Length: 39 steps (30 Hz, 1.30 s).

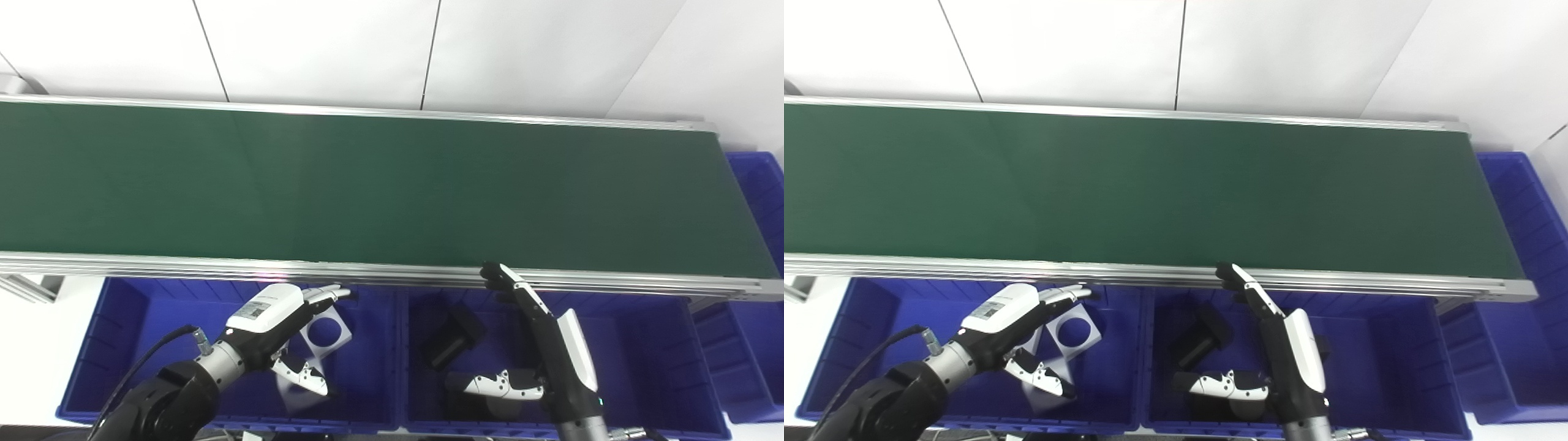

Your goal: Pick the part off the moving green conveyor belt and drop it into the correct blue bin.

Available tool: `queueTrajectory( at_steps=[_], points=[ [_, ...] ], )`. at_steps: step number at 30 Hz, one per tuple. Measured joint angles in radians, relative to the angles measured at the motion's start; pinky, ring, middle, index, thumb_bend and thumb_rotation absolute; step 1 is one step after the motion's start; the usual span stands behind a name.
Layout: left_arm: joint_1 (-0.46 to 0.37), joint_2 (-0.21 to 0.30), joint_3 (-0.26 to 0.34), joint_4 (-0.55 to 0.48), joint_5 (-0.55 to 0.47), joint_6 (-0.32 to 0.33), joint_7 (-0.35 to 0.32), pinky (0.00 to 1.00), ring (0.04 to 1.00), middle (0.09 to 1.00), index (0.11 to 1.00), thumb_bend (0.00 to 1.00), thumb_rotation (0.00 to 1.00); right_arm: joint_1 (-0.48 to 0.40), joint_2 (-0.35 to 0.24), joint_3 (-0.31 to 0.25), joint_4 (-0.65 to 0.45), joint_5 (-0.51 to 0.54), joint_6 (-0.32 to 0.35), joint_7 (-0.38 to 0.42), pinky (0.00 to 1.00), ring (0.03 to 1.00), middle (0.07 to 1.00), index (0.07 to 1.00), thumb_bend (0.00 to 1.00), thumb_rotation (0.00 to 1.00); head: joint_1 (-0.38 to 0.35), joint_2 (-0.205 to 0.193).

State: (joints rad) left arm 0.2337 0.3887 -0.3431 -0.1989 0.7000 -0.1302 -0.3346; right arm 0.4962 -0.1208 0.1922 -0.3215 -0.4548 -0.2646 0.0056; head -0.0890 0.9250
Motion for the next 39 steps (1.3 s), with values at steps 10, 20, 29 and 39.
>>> queueTrajectory(
  at_steps=[10, 20, 29, 39],
  points=[
    [0.029, 0.014, 0.016, -0.035, -0.384, -0.033, -0.047, 0.81, 0.897, 0.944, 0.934, 1.0, 0.51, 0.0, -0.009, 0.0, -0.003, 0.008, 0.014, 0.037, 0.74, 0.796, 0.832, 0.868, 0.97, 0.4, -0.031, -0.003],
    [0.079, -0.031, 0.036, 0.011, -0.689, -0.242, -0.06, 0.82, 0.883, 0.91, 0.923, 0.96, 0.35, 0.003, -0.008, 0.002, -0.005, 0.026, 0.035, 0.061, 0.72, 0.794, 0.841, 0.881, 0.98, 0.4, -0.101, -0.012],
    [0.117, -0.108, 0.101, 0.05, -0.792, -0.267, -0.022, 0.83, 0.881, 0.921, 0.949, 0.91, 0.29, 0.009, 0.001, 0.017, -0.005, 0.028, 0.072, 0.071, 0.75, 0.827, 0.872, 0.91, 0.97, 0.4, -0.132, -0.012],
    [0.117, -0.163, 0.145, 0.084, -0.801, -0.29, -0.008, 0.82, 0.872, 0.907, 0.926, 0.91, 0.27, 0.013, 0.004, 0.023, -0.012, 0.029, 0.104, 0.071, 0.72, 0.817, 0.871, 0.913, 0.98, 0.4, -0.114, -0.026]
  ],
)
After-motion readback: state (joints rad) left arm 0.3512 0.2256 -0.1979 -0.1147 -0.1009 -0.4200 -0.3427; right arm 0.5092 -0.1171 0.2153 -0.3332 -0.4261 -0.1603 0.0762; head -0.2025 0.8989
